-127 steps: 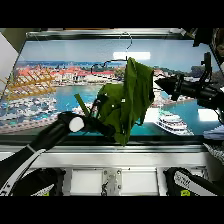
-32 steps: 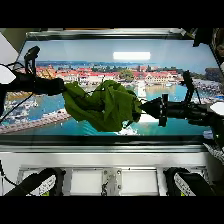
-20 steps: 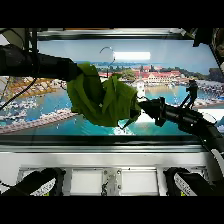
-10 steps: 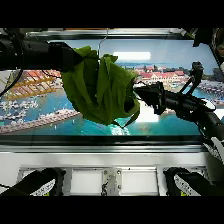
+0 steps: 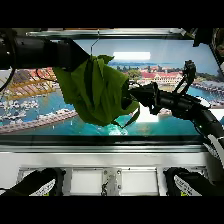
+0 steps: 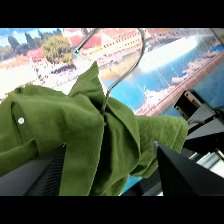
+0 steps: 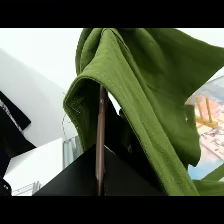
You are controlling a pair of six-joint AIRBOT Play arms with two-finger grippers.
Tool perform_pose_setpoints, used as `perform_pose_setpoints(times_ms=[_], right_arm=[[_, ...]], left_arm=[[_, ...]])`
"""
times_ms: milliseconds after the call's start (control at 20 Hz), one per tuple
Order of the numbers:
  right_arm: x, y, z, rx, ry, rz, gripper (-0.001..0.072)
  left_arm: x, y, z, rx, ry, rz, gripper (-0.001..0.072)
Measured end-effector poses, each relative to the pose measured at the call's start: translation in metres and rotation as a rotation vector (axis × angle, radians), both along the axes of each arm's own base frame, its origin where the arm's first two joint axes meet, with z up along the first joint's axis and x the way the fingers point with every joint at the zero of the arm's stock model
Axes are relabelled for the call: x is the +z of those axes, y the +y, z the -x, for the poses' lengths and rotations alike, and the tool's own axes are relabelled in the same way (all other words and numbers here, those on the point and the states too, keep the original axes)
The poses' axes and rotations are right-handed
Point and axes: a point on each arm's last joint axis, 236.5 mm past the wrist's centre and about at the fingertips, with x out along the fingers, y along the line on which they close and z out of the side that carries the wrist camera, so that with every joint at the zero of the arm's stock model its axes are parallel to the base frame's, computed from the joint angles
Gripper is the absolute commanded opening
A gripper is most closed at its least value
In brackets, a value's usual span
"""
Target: Fold the clothes and pants, and hang the long-sleeved shirts on hangers.
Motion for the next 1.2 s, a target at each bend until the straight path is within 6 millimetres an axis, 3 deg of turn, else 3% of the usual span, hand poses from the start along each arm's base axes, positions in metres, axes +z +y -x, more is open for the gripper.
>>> perform_pose_setpoints(times_ms=[50,100,200,250,450,650,950,1200], right_arm=[[0.0,0.0,0.0,0.003,0.007,-0.002,0.0004],[0.0,0.0,0.001,0.006,0.016,-0.004,0.0003],[0.002,0.0,0.0,0.007,0.032,-0.016,0.0002],[0.005,-0.001,-0.001,0.003,0.039,-0.029,0.0001],[0.025,-0.023,-0.024,-0.099,0.065,-0.066,0.0001],[0.055,-0.073,-0.051,-0.277,0.007,0.019,0.0],[0.125,-0.189,-0.07,-0.651,-0.114,0.086,0.0],[0.168,-0.294,-0.066,-1.045,-0.137,0.093,0.0]], left_arm=[[0.007,0.002,0.002,0.007,-0.022,0.009,0.058],[0.015,0.004,0.004,0.013,-0.047,0.023,0.0472],[0.03,0.008,0.01,0.023,-0.091,0.045,0.0062],[0.037,0.01,0.015,0.026,-0.109,0.052,0.0014],[0.05,0.016,0.03,0.022,-0.149,0.056,0.0014],[0.045,0.017,0.036,0.011,-0.132,0.037,0.0014],[0.016,0.009,0.016,0.001,-0.051,-0.002,0.0014],[-0.019,-0.002,-0.013,-0.005,0.036,-0.036,0.0014]])
